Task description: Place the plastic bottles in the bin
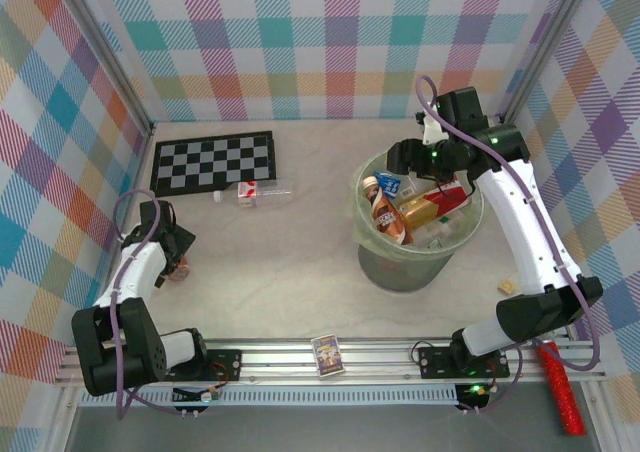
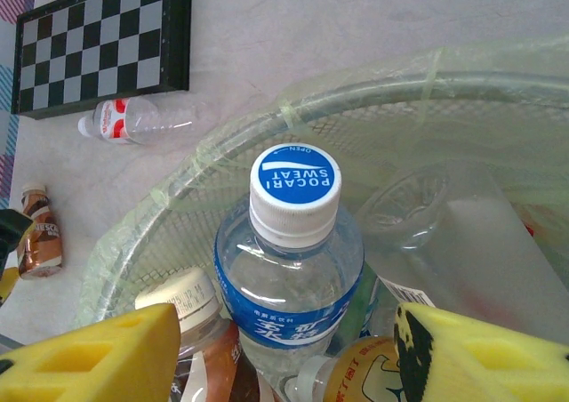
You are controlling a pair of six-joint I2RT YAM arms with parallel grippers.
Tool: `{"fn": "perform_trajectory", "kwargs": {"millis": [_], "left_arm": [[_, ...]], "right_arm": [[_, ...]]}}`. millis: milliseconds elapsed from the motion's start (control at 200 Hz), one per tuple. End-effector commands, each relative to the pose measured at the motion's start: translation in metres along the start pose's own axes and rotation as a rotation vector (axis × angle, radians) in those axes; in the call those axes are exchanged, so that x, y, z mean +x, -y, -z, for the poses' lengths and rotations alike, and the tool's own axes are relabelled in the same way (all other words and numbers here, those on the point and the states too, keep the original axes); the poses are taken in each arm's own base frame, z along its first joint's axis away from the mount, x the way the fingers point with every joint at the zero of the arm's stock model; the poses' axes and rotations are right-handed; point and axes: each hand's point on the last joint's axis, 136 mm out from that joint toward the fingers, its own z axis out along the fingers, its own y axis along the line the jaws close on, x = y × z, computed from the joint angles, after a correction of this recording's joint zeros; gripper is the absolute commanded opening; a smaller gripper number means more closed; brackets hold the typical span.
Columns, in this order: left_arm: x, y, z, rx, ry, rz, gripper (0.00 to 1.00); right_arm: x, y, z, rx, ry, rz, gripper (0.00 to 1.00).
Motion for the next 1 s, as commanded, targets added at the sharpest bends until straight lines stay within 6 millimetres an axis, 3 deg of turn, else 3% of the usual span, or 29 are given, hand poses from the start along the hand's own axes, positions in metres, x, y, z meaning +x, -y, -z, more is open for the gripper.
{"fn": "perform_trajectory", "kwargs": {"millis": [0, 195, 515, 820, 900, 995], "left_arm": [[0.009, -0.005, -0.011, 0.006, -0.025, 0.071, 0.96], [0.017, -0.006, -0.015, 0.019, -0.044, 0.086, 0.85], [0.013, 0.001, -0.007, 0.065, -0.037, 0.104, 0.64], [0.009, 0.013, 0.007, 0.137, -0.034, 0.123, 0.59], [0.009, 0.026, 0.015, 0.203, -0.037, 0.113, 0.56], [0.01, 0.061, 0.036, 0.35, -0.061, 0.057, 0.55]], "right_arm": [[-0.002, -0.005, 0.016, -0.02, 0.033, 0.016, 0.65], [-0.002, -0.004, 0.024, -0.006, 0.042, 0.019, 0.65], [-0.005, -0.008, 0.033, -0.017, 0.07, 0.016, 0.65], [-0.006, -0.01, 0.039, -0.02, 0.087, 0.019, 0.65], [-0.008, -0.012, 0.042, -0.033, 0.098, 0.018, 0.65], [-0.011, -0.022, 0.046, -0.083, 0.113, 0.016, 0.65]]}}
